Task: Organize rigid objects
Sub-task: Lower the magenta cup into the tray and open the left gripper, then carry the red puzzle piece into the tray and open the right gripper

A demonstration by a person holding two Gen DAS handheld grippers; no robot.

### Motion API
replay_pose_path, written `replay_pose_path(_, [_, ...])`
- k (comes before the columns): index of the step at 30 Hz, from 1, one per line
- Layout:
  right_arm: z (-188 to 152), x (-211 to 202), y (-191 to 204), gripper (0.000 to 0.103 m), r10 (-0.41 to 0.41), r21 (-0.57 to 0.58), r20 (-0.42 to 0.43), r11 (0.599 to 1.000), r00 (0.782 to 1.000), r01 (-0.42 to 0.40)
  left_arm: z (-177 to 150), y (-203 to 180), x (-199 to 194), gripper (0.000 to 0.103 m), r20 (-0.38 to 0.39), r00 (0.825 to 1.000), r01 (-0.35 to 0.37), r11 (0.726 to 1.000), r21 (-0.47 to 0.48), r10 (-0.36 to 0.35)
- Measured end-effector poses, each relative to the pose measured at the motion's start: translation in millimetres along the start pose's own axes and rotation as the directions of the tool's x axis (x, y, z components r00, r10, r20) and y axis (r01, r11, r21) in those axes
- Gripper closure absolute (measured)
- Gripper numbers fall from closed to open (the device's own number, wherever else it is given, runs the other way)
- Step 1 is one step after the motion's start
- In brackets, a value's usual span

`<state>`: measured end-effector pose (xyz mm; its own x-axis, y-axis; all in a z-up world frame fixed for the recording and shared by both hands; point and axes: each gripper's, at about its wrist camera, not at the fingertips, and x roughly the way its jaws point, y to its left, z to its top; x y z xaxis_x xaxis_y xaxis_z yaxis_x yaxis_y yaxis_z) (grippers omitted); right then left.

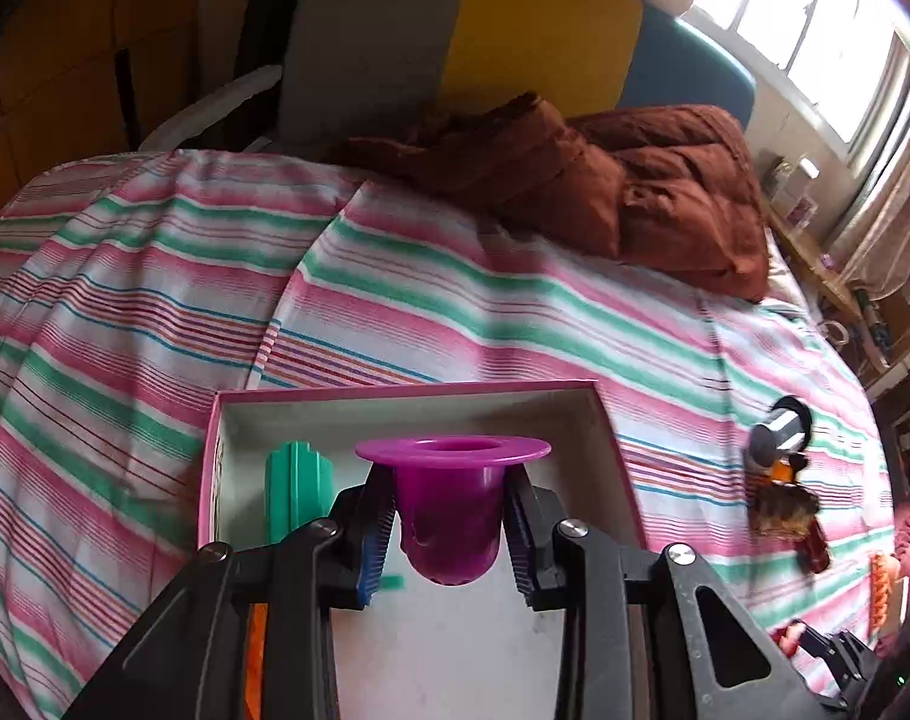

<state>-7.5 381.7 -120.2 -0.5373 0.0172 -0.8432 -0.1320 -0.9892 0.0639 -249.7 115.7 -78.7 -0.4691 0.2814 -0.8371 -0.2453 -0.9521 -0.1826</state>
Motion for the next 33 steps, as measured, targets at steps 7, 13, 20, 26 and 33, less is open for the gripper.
replay_pose_path(7, [0, 0, -1, 0.054, 0.005, 0.005, -0.002, 1.000, 1.000, -0.005, 0, 11, 23, 0.063, -0.057, 0.998, -0.024, 0.999, -0.032, 0.022])
replay_pose_path(13, [-1, -1, 0, 0.054, 0.000, 0.002, -0.001, 1.000, 1.000, 0.000, -5, 12, 2, 0.059, -0.008, 1.000, -0.017, 1.000, -0.009, 0.017])
replay_pose_path(20, [0, -1, 0, 0.054, -0.008, -0.005, 0.000, 1.000, 1.000, 0.008, -20, 2, -47, 0.058, 0.089, 0.995, -0.035, 0.999, 0.033, 0.032])
replay_pose_path(26, [0, 0, 1, 0.054, -0.018, -0.010, 0.004, 1.000, 1.000, 0.018, -54, -4, -89, 0.058, 0.147, 0.988, -0.064, 0.996, 0.068, 0.053])
replay_pose_path(33, [-1, 1, 3, 0.054, -0.032, -0.009, 0.016, 0.999, 0.999, 0.033, -96, -2, -120, 0.058, 0.161, 0.984, -0.089, 0.995, 0.052, 0.080])
